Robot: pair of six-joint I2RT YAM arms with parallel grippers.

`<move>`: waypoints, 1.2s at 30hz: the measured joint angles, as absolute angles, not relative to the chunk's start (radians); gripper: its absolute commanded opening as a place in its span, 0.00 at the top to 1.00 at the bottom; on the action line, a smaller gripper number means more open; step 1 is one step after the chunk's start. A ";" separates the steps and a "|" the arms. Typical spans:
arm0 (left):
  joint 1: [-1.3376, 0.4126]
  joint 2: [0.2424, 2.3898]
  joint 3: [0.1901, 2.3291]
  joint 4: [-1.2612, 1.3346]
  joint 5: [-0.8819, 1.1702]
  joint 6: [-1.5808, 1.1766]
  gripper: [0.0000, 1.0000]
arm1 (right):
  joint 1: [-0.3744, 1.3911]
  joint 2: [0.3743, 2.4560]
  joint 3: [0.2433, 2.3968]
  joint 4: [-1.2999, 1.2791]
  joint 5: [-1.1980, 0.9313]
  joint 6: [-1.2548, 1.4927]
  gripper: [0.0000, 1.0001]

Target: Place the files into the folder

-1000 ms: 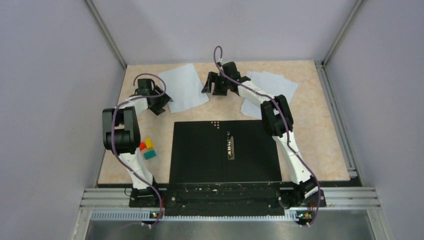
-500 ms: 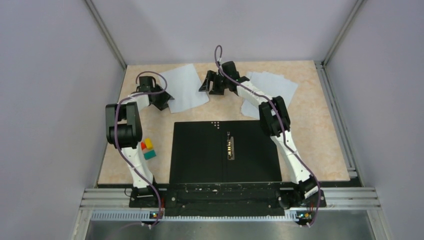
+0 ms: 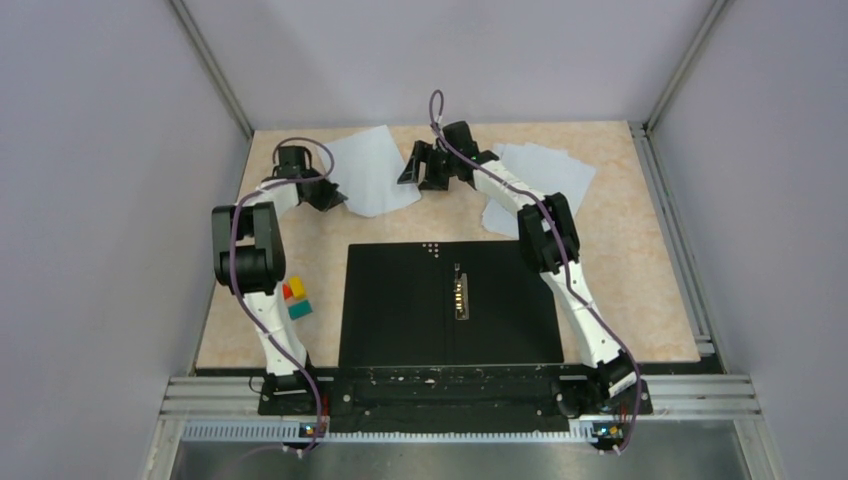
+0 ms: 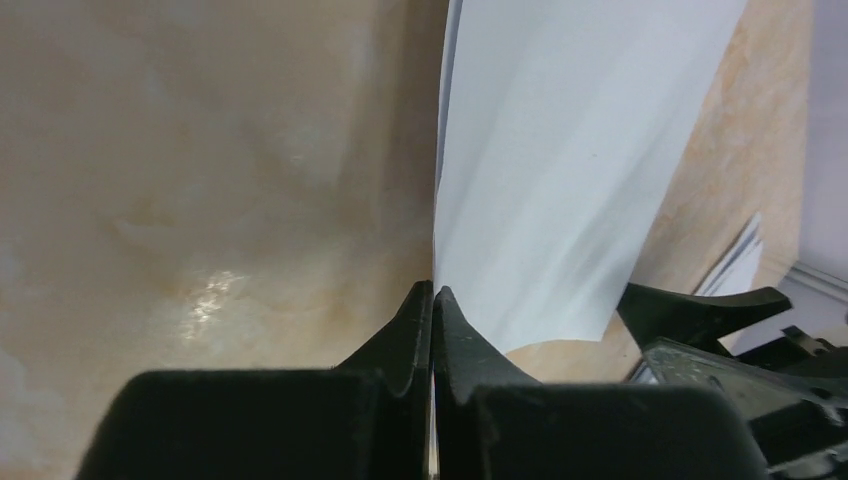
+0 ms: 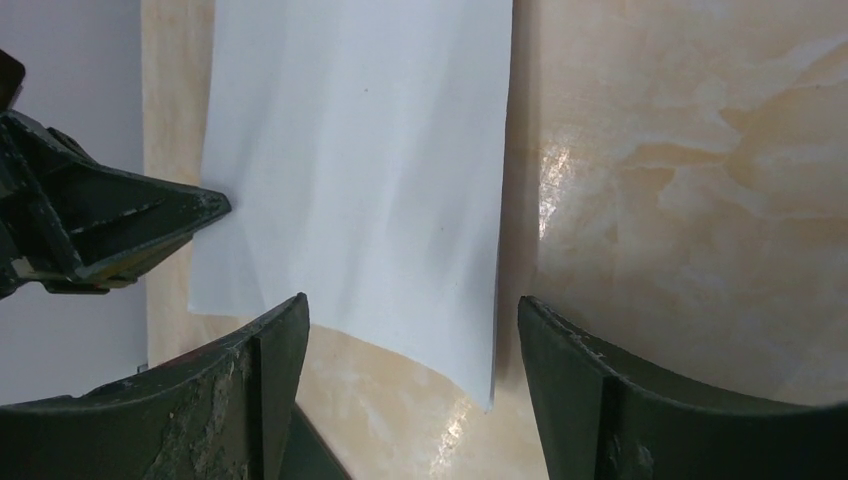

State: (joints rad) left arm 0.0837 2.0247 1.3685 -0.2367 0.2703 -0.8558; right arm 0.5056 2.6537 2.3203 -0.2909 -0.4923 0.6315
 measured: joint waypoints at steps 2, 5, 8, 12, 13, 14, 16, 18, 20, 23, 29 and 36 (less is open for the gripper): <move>0.084 2.024 1.394 -0.244 0.296 -0.875 1.00 | 0.500 2.651 2.327 -0.321 -0.491 0.627 0.21; 0.083 2.006 1.414 -0.241 0.348 -0.925 1.00 | 0.493 2.627 2.322 -0.377 -0.487 0.621 0.19; 0.076 1.943 1.409 -0.243 0.401 -0.982 1.00 | 0.477 2.558 2.267 -0.428 -0.481 0.621 0.19; 0.056 1.795 1.317 -0.177 0.469 -1.057 1.00 | 0.445 2.381 2.092 -0.455 -0.475 0.625 0.17; 0.048 1.750 1.278 -0.158 0.484 -1.076 1.00 | 0.438 2.322 2.029 -0.449 -0.472 0.629 0.16; 0.039 1.707 1.239 -0.144 0.498 -1.090 1.00 | 0.432 2.260 1.962 -0.439 -0.471 0.633 0.16; 0.018 1.632 1.164 -0.117 0.524 -1.117 1.00 | 0.420 2.134 1.814 -0.400 -0.469 0.648 0.15; -0.010 1.563 1.072 -0.078 0.542 -1.147 1.00 | 0.409 2.008 1.660 -0.356 -0.471 0.673 0.15; -0.043 1.503 0.973 -0.051 0.554 -1.174 1.00 | 0.405 1.909 1.530 -0.297 -0.480 0.704 0.15; -0.090 1.427 0.852 -0.047 0.555 -1.204 1.00 | 0.406 1.804 1.340 -0.207 -0.495 0.751 0.14; -0.160 1.209 0.646 -0.102 0.505 -1.254 1.00 | 0.421 1.728 1.077 -0.157 -0.480 0.786 0.14; -0.173 1.094 0.493 -0.147 0.486 -1.318 1.00 | 0.471 1.634 0.908 -0.119 -0.440 0.788 0.14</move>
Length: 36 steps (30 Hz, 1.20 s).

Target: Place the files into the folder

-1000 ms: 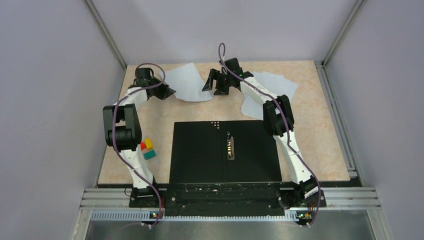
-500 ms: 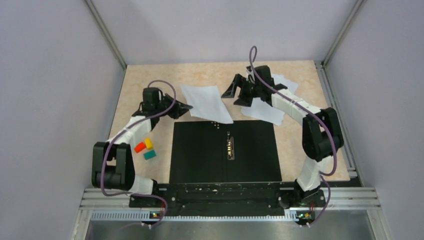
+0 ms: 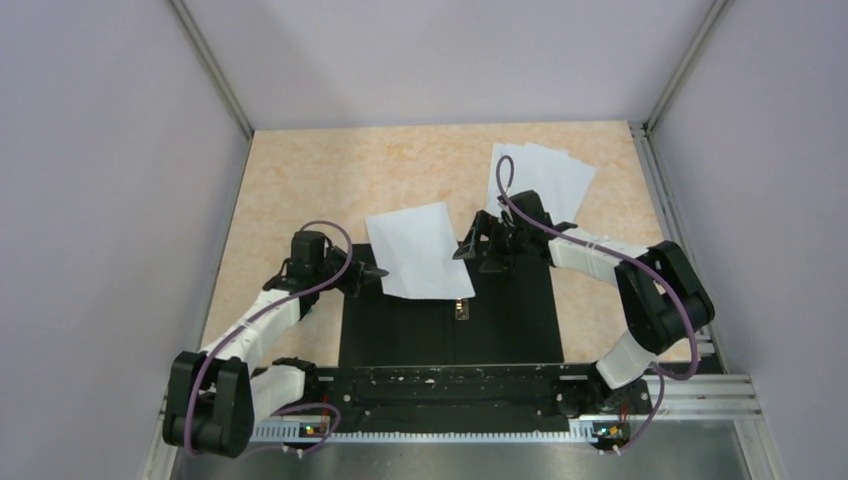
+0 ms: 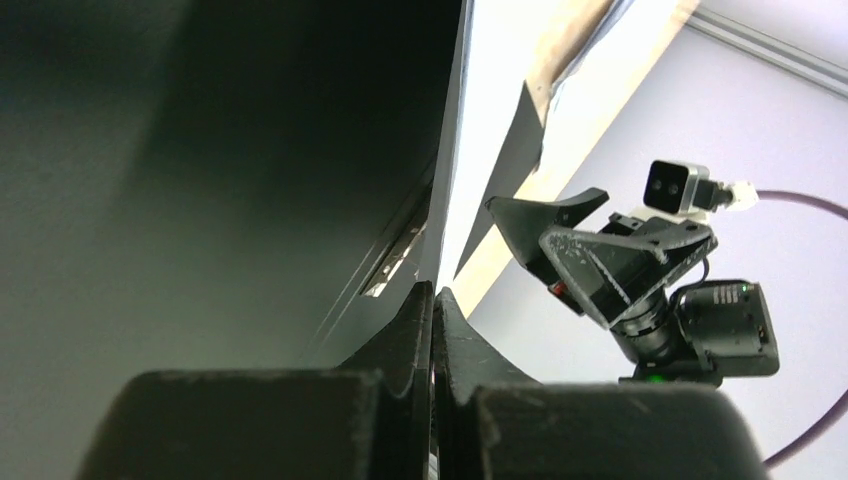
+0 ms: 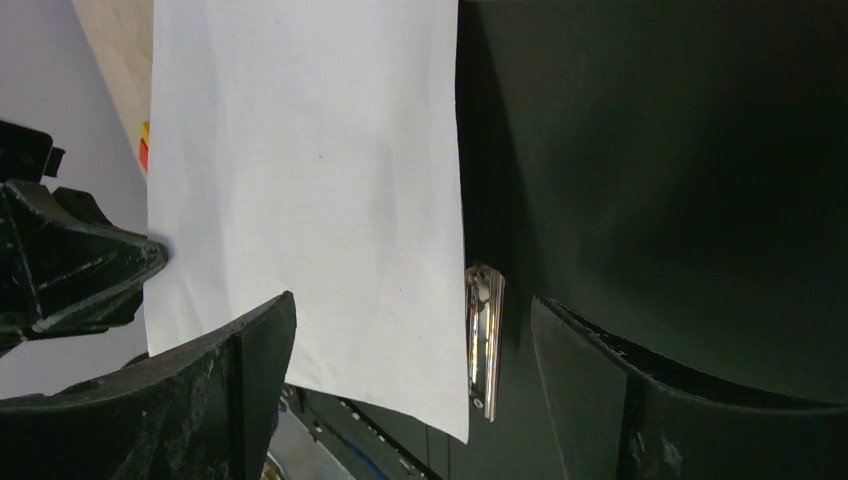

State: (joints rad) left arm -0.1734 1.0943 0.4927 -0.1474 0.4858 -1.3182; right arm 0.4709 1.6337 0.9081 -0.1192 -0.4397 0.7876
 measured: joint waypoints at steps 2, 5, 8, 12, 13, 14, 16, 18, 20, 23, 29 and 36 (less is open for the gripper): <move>-0.174 1.085 0.478 -0.163 0.486 -1.330 1.00 | 0.487 1.606 0.865 -0.101 -0.435 0.793 0.14; -0.183 1.074 0.475 -0.170 0.488 -1.340 1.00 | 0.512 1.575 0.810 -0.079 -0.427 0.805 0.14; -0.200 1.064 0.475 -0.170 0.491 -1.345 1.00 | 0.522 1.571 0.794 -0.054 -0.420 0.810 0.14; -0.226 1.062 0.472 -0.169 0.500 -1.349 1.00 | 0.522 1.581 0.794 0.003 -0.412 0.812 0.14; -0.231 1.062 0.467 -0.167 0.503 -1.352 1.00 | 0.522 1.593 0.798 0.016 -0.411 0.811 0.14; -0.235 1.061 0.459 -0.165 0.508 -1.354 1.00 | 0.522 1.607 0.805 0.023 -0.410 0.811 0.14; -0.238 1.060 0.441 -0.165 0.513 -1.357 1.00 | 0.521 1.643 0.823 0.034 -0.409 0.807 0.15; -0.240 1.060 0.425 -0.168 0.520 -1.359 1.00 | 0.521 1.680 0.843 0.046 -0.414 0.804 0.16; -0.244 1.060 0.421 -0.176 0.529 -1.358 1.00 | 0.521 1.713 0.859 0.058 -0.420 0.804 0.16; -0.253 1.061 0.421 -0.177 0.539 -1.348 1.00 | 0.521 1.729 0.873 0.074 -0.431 0.805 0.19; -0.284 1.084 0.421 -0.187 0.546 -1.312 1.00 | 0.509 1.729 0.872 0.100 -0.443 0.813 0.25; -0.352 1.119 0.424 -0.192 0.546 -1.266 1.00 | 0.489 1.729 0.870 0.163 -0.483 0.834 0.34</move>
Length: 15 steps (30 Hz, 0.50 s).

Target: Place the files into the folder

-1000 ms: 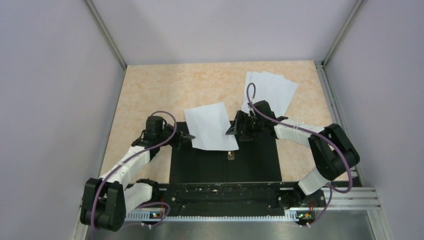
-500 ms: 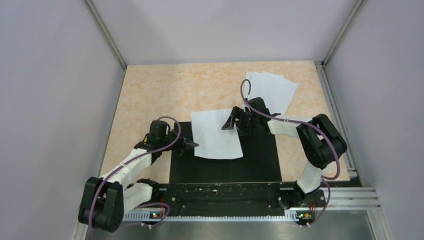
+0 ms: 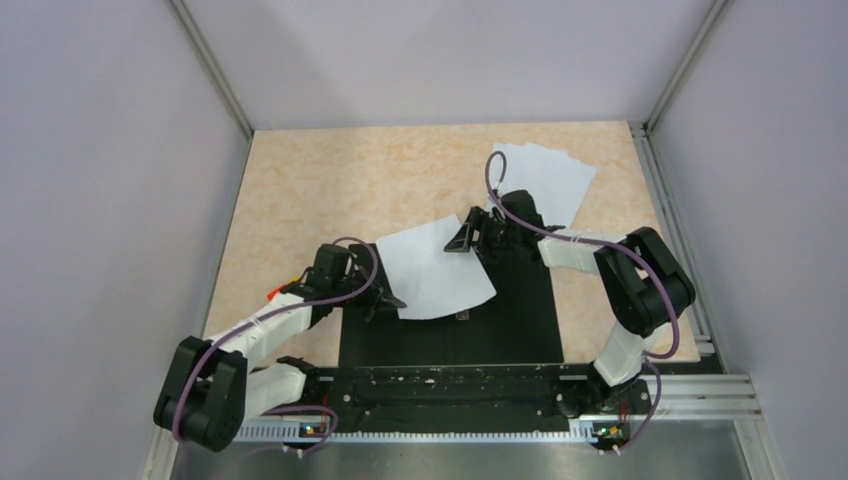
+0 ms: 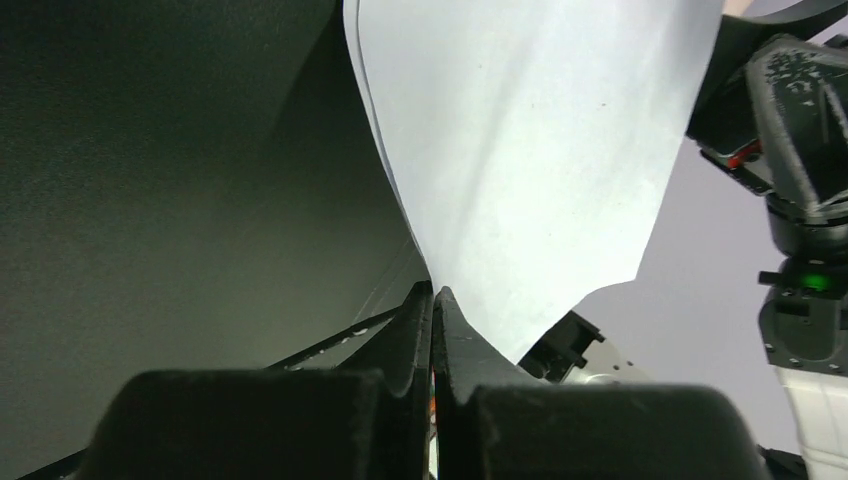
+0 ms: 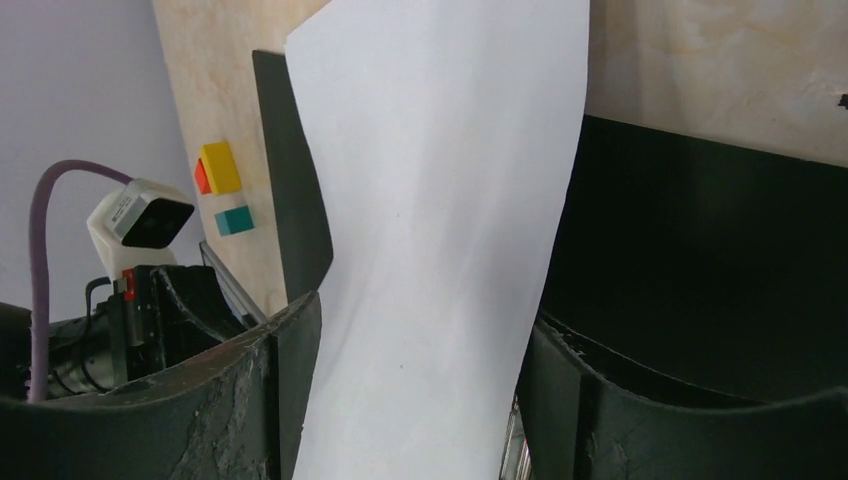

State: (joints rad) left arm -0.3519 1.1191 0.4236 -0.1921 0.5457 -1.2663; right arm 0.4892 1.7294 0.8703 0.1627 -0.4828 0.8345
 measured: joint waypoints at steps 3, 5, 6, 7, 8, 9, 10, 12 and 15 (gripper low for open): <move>-0.368 1.129 0.425 -0.202 0.540 -1.241 1.00 | 0.488 1.729 0.863 0.179 -0.490 0.835 0.38; -0.379 1.134 0.425 -0.208 0.532 -1.224 1.00 | 0.486 1.729 0.851 0.179 -0.495 0.834 0.41; -0.385 1.138 0.427 -0.214 0.527 -1.215 1.00 | 0.485 1.729 0.848 0.175 -0.495 0.834 0.44; -0.392 1.142 0.430 -0.219 0.522 -1.203 1.00 | 0.484 1.729 0.843 0.172 -0.496 0.832 0.47; -0.398 1.147 0.434 -0.226 0.515 -1.195 1.00 | 0.482 1.729 0.839 0.169 -0.496 0.831 0.49; -0.405 1.152 0.440 -0.236 0.506 -1.183 1.00 | 0.481 1.729 0.836 0.164 -0.497 0.829 0.50; -0.412 1.159 0.447 -0.241 0.500 -1.172 1.00 | 0.479 1.729 0.831 0.163 -0.498 0.825 0.52; -0.431 1.172 0.459 -0.248 0.480 -1.149 1.00 | 0.479 1.729 0.820 0.156 -0.498 0.819 0.55; -0.463 1.185 0.464 -0.249 0.451 -1.118 1.00 | 0.479 1.729 0.801 0.147 -0.499 0.811 0.56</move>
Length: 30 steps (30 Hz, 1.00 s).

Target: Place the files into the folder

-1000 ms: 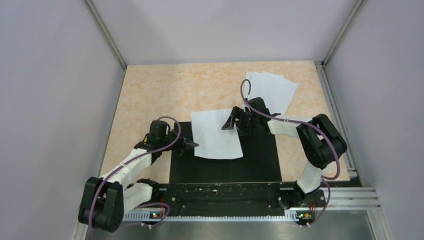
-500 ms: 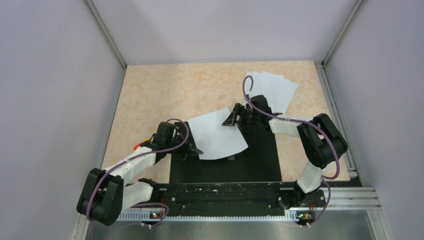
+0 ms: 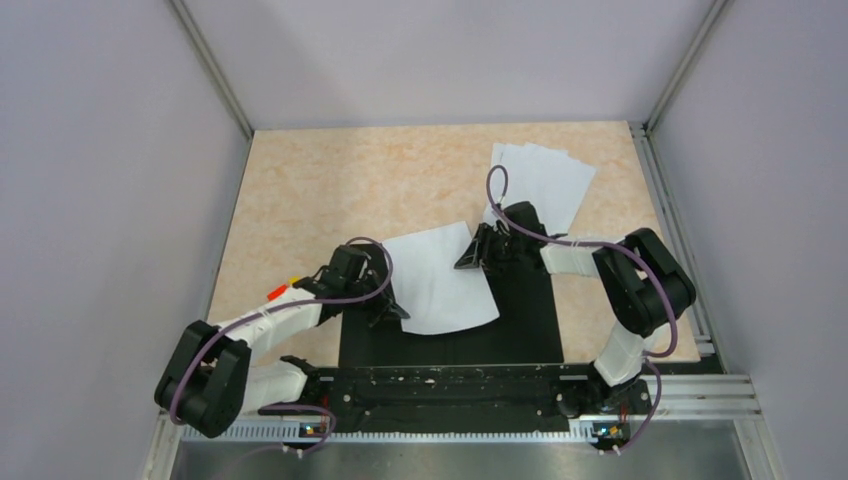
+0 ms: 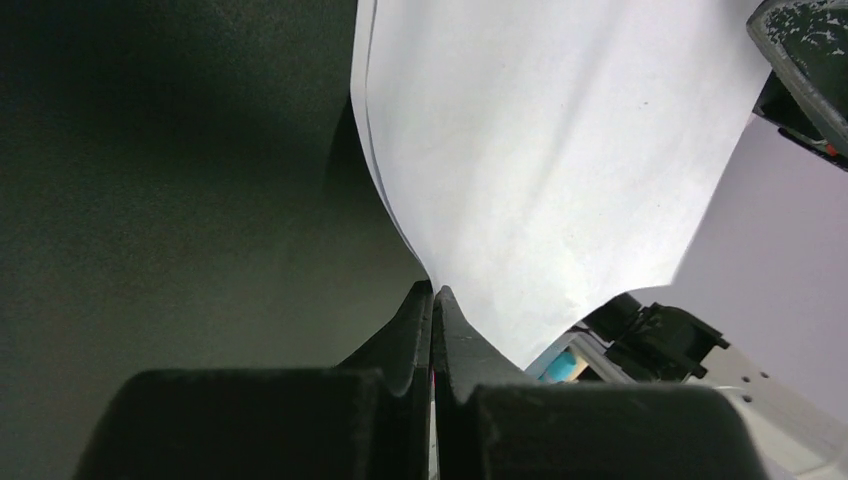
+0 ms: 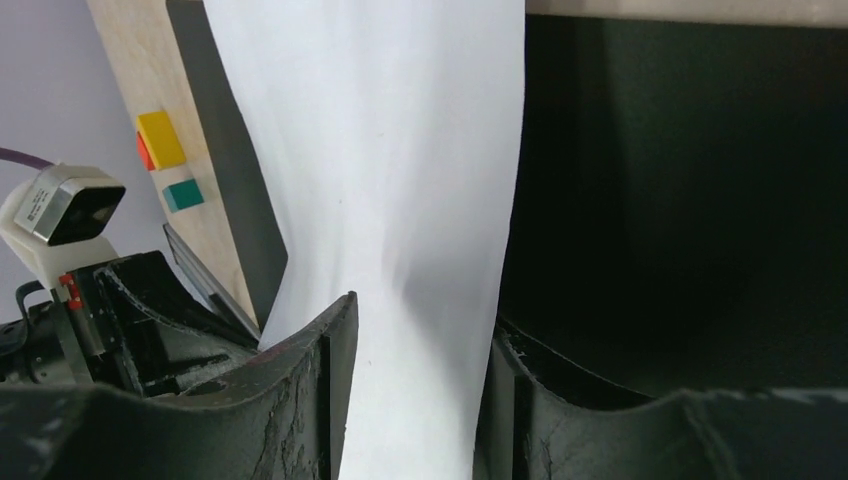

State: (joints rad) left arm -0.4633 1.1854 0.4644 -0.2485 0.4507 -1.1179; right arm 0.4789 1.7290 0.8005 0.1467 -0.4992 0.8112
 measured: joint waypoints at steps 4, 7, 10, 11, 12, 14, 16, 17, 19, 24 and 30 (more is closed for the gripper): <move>-0.492 1.204 0.464 -0.251 0.421 -1.090 1.00 | 0.479 1.728 0.778 0.140 -0.501 0.805 0.57; -0.503 1.216 0.464 -0.259 0.395 -1.067 1.00 | 0.475 1.723 0.767 0.149 -0.512 0.804 0.58; -0.515 1.216 0.464 -0.266 0.367 -1.044 1.00 | 0.469 1.718 0.746 0.169 -0.528 0.804 0.59; -0.519 1.216 0.464 -0.266 0.358 -1.038 1.00 | 0.467 1.715 0.738 0.178 -0.533 0.804 0.59; -0.523 1.216 0.464 -0.266 0.352 -1.033 1.00 | 0.467 1.712 0.734 0.181 -0.536 0.803 0.60; -0.534 1.216 0.464 -0.263 0.339 -1.022 1.00 | 0.467 1.703 0.723 0.188 -0.543 0.803 0.61; -0.550 1.216 0.464 -0.262 0.327 -1.016 1.00 | 0.467 1.690 0.714 0.190 -0.544 0.797 0.67; -0.557 1.216 0.464 -0.260 0.323 -1.014 1.00 | 0.467 1.682 0.712 0.185 -0.543 0.793 0.73; -0.574 1.217 0.464 -0.256 0.314 -1.008 1.00 | 0.467 1.664 0.712 0.173 -0.539 0.780 0.92; -0.631 1.217 0.494 -0.257 0.292 -1.003 1.00 | 0.467 1.579 0.715 0.049 -0.464 0.718 1.00; -0.804 1.274 0.654 -0.260 0.215 -1.023 1.00 | 0.467 1.349 0.727 -0.215 -0.268 0.627 1.00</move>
